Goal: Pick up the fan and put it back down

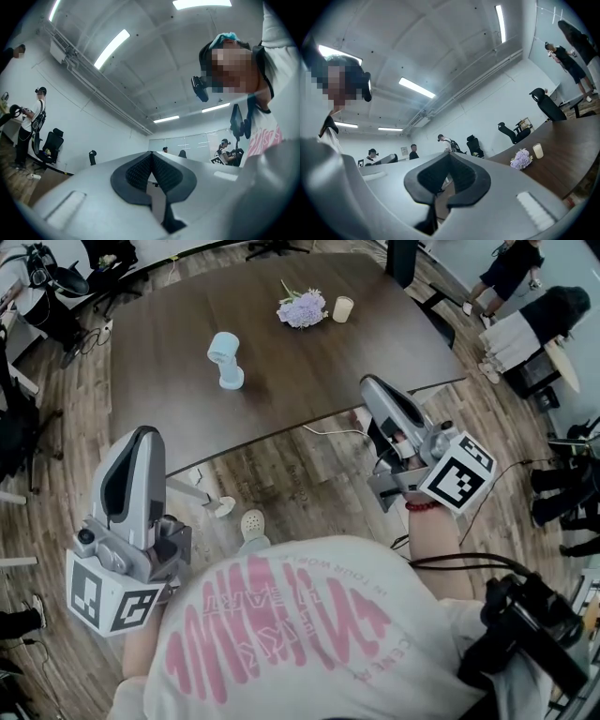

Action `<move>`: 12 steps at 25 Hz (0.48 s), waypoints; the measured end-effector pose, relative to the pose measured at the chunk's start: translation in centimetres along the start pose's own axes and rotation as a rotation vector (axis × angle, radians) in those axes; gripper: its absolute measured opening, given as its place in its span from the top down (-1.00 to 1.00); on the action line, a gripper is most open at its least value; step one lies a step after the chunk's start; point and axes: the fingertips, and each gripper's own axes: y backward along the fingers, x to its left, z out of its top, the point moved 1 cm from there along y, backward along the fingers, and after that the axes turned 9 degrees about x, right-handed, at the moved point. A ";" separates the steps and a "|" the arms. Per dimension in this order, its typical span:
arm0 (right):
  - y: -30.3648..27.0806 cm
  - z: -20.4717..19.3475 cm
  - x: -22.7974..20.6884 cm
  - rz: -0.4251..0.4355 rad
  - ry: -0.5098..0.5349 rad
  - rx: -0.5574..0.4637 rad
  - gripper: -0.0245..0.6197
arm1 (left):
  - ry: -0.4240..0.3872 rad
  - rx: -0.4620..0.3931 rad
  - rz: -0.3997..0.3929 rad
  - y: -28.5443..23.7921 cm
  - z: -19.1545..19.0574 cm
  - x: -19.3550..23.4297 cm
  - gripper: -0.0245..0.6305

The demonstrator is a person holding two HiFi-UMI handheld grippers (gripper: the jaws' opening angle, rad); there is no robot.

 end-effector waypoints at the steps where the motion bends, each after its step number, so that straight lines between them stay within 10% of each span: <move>1: -0.8 0.2 -0.2 -0.005 0.005 0.003 0.90 | 0.001 0.000 -0.004 -0.4 0.1 0.8 0.88; 12: -6.6 1.4 -3.4 -0.064 -0.003 -0.005 0.90 | 0.040 0.005 -0.062 -5.2 -0.8 8.1 0.88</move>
